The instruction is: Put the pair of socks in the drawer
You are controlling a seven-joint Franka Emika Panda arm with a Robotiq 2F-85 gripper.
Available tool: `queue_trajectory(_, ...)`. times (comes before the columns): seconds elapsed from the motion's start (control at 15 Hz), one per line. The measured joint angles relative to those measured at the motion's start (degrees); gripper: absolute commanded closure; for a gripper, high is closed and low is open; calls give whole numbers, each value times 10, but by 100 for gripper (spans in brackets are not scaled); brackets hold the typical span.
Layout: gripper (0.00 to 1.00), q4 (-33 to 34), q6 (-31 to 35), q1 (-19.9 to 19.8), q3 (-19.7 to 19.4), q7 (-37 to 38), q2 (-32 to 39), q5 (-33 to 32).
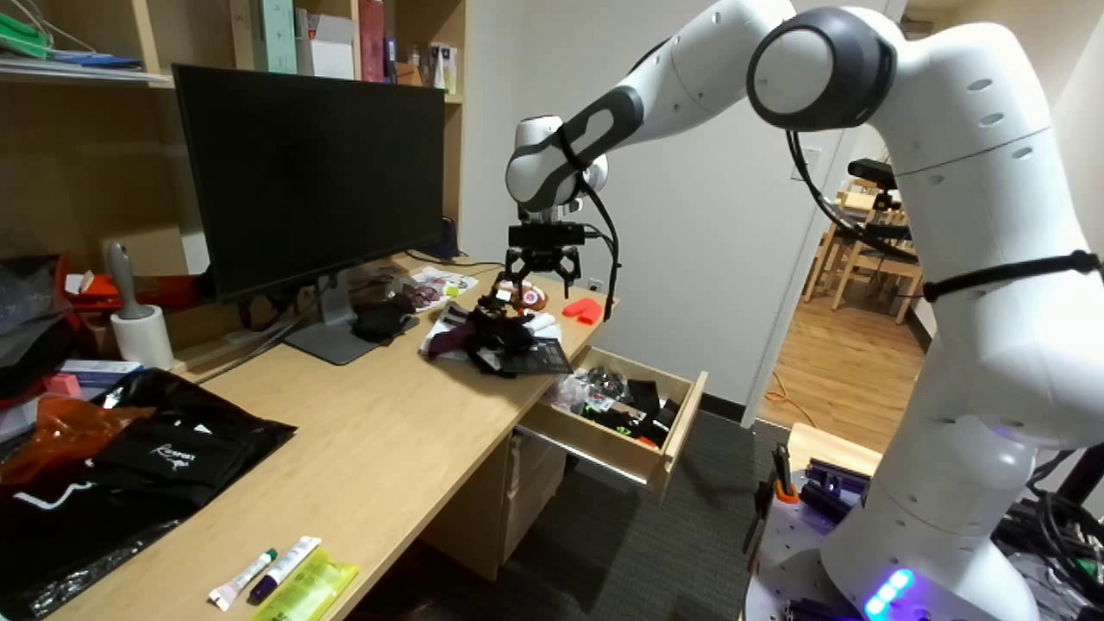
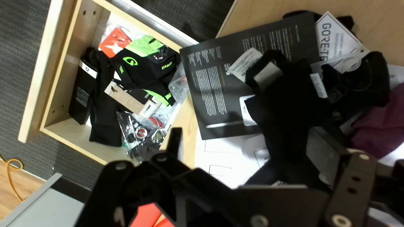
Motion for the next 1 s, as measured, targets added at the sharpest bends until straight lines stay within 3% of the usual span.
queue_trajectory(0.47, 0, 208, -41, -26, 15, -4, 212, 7)
queue_trajectory(0.53, 25, 236, -41, -26, 18, -7, 237, 7)
queue_trajectory(0.6, 27, 263, -43, -26, 20, -12, 260, 7)
queue_trajectory(1.0, 68, 377, -95, -28, 27, -26, 327, 7)
